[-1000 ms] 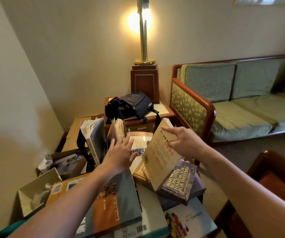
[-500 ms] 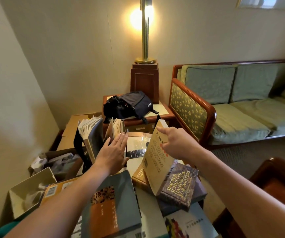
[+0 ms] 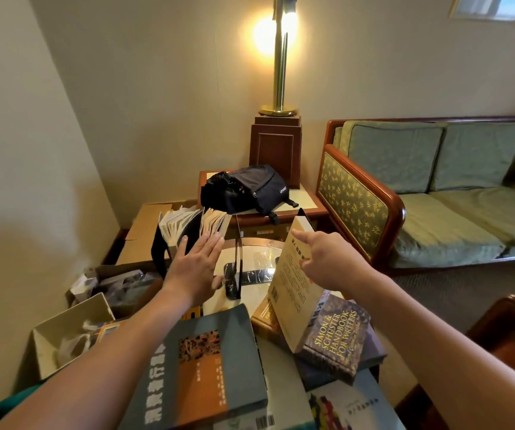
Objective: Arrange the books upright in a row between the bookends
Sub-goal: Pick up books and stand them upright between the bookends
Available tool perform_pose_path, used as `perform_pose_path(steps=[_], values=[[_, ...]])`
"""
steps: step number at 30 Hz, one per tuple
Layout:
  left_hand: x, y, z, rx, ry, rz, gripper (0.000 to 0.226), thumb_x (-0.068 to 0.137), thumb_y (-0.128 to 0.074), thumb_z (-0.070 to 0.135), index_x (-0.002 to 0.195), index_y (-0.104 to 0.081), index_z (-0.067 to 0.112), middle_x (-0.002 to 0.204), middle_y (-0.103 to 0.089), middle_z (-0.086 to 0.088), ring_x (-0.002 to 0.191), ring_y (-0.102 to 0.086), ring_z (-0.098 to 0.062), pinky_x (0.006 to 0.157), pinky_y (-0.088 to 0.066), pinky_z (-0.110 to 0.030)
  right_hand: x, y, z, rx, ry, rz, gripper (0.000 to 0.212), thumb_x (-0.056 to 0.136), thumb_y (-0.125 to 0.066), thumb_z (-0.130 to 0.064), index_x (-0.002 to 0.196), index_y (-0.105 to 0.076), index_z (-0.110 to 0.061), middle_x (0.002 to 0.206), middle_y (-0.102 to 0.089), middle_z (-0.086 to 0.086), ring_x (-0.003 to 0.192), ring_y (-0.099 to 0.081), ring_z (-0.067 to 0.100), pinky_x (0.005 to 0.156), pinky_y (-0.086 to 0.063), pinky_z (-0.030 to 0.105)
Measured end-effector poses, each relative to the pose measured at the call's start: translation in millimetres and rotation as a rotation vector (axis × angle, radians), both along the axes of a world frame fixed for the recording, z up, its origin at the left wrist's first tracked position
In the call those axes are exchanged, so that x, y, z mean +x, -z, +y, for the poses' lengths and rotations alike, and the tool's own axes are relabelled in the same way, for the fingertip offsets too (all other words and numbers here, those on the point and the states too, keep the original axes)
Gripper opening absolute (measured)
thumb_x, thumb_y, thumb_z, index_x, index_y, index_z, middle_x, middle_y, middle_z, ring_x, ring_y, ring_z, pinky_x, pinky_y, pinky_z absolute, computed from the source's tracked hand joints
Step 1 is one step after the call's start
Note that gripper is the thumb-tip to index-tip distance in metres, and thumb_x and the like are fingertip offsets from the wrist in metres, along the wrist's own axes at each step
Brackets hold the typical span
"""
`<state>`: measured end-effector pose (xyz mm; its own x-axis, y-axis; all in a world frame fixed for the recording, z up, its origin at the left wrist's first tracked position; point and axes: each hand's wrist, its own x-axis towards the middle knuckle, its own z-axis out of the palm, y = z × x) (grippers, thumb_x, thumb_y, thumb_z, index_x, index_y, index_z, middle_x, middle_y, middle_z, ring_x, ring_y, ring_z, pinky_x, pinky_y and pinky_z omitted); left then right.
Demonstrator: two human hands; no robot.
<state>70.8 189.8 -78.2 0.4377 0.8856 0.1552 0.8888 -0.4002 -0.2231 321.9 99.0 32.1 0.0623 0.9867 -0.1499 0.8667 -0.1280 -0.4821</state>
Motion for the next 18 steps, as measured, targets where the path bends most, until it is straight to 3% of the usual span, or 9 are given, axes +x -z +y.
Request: perform_pose_path(steps=[11, 18], values=[[-52, 0, 4, 0.026, -0.161, -0.162, 0.095, 0.088, -0.055, 0.062, 0.160, -0.013, 0.016, 0.167, -0.014, -0.001, 0.154, -0.011, -0.019, 0.122, -0.017, -0.053, -9, -2, -3, 0.028, -0.016, 0.003, 0.077, 0.097, -0.057, -0.008, 0.157, -0.022, -0.040, 0.146, -0.052, 0.008, 0.131, -0.054, 0.034, 0.089, -0.059, 0.051], [-55, 1, 2, -0.001, -0.137, -0.232, 0.096, 0.087, -0.056, 0.059, 0.160, -0.011, 0.015, 0.167, -0.010, -0.003, 0.154, -0.007, -0.022, 0.122, -0.019, -0.049, -10, -15, -6, 0.016, -0.126, 0.034, 0.077, 0.098, -0.057, -0.007, 0.157, -0.023, -0.042, 0.148, -0.050, 0.005, 0.134, -0.052, 0.032, 0.096, -0.055, 0.050]])
